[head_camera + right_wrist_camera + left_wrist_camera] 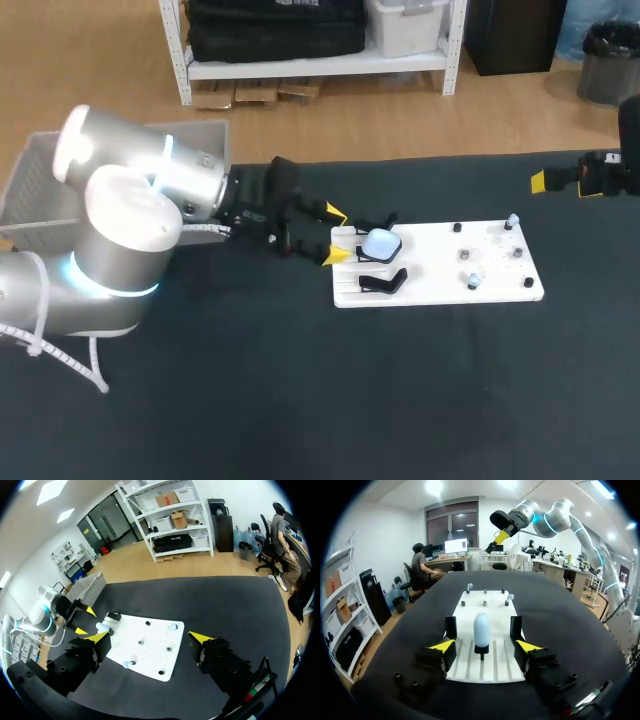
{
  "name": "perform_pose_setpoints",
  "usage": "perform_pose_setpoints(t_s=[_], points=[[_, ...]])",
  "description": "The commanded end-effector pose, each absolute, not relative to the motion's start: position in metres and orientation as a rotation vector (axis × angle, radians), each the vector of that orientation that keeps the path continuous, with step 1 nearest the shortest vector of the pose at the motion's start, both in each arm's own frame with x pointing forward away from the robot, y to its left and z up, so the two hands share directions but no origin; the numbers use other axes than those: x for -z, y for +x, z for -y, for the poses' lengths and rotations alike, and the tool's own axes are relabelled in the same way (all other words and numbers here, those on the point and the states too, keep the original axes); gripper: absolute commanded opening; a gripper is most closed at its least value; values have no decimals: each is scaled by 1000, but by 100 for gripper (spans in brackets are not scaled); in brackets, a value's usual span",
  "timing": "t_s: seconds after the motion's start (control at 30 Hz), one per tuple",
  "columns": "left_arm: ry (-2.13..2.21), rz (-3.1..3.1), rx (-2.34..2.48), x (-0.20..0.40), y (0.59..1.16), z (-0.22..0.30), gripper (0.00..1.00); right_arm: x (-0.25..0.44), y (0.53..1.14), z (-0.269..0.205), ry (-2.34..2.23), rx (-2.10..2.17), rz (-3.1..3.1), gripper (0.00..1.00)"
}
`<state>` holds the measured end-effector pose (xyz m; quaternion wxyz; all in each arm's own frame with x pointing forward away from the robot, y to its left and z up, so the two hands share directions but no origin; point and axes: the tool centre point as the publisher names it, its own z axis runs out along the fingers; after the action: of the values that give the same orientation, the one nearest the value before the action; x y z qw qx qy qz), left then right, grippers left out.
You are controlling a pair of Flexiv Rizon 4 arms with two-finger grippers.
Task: Pick up each earbud case from the left stands, insert the matching earbuds, close the lid, and place the case in the box.
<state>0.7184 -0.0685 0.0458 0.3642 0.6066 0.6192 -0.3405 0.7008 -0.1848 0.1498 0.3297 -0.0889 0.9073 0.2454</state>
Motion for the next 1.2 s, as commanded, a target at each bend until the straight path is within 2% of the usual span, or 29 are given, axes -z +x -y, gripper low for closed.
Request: perform_pose_setpoints(t_s=[0.03,0.07,0.1,0.17,0.2,0.7,0.9,1.2], points=[[1565,-1591,883,-38,726,78,68,-149,702,186,-236,-647,-2372,100],[1564,-1596,881,-37,726,79,70,-149,702,186,-236,-647,-2372,100],[1563,-1597,881,-36,726,81,67,-149,702,186,-236,-647,-2372,100],[1563,-1596,882,-35,725,83,51,-149,702,186,-236,-647,-2372,100],[1561,-1598,883,-34,725,85,48,-149,702,186,-236,-647,-2372,100],[1574,-1599,913,-26,729,98,38,-149,702,186,-236,-647,-2372,100],[1581,-1589,933,-25,725,103,44,-149,702,186,-236,-647,-2372,100],[1572,-1585,945,-22,725,106,41,-149,702,186,-236,-647,-2372,100]])
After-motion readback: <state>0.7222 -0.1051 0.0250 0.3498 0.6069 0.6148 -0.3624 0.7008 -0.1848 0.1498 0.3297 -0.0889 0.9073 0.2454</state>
